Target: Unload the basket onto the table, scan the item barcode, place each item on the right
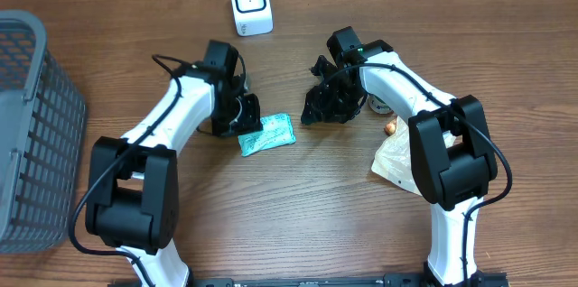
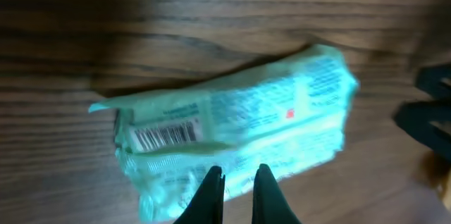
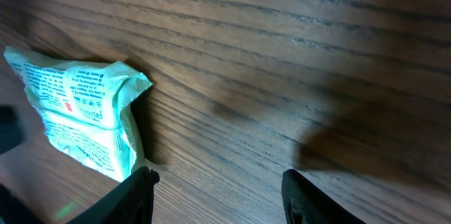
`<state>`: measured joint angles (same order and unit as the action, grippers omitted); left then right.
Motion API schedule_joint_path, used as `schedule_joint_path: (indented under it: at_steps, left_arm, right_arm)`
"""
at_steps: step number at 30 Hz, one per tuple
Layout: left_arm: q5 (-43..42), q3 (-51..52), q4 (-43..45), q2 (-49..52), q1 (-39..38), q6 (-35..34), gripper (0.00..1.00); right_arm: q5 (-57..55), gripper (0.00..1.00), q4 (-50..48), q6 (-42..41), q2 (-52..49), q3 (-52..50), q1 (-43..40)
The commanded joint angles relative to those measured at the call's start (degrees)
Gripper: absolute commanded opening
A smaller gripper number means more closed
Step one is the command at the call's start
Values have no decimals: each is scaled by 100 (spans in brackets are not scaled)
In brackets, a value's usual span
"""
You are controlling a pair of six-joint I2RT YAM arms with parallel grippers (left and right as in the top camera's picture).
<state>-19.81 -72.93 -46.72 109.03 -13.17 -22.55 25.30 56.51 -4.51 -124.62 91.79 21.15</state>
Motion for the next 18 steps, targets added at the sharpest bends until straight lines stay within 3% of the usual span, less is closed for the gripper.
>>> schedule_joint_path:
  at_steps: [1,8,18]
  left_arm:
    - [400,260,238,35,4,-236,4]
    - [994,472,369,37,7,-234,4]
    - [992,1069,938,37,7,-345,4]
  right_arm:
    - [52,56,20,0,214,-39,9]
    - [52,55,61,0,214,-39,9]
    - [254,55,94,2,214,-39,9]
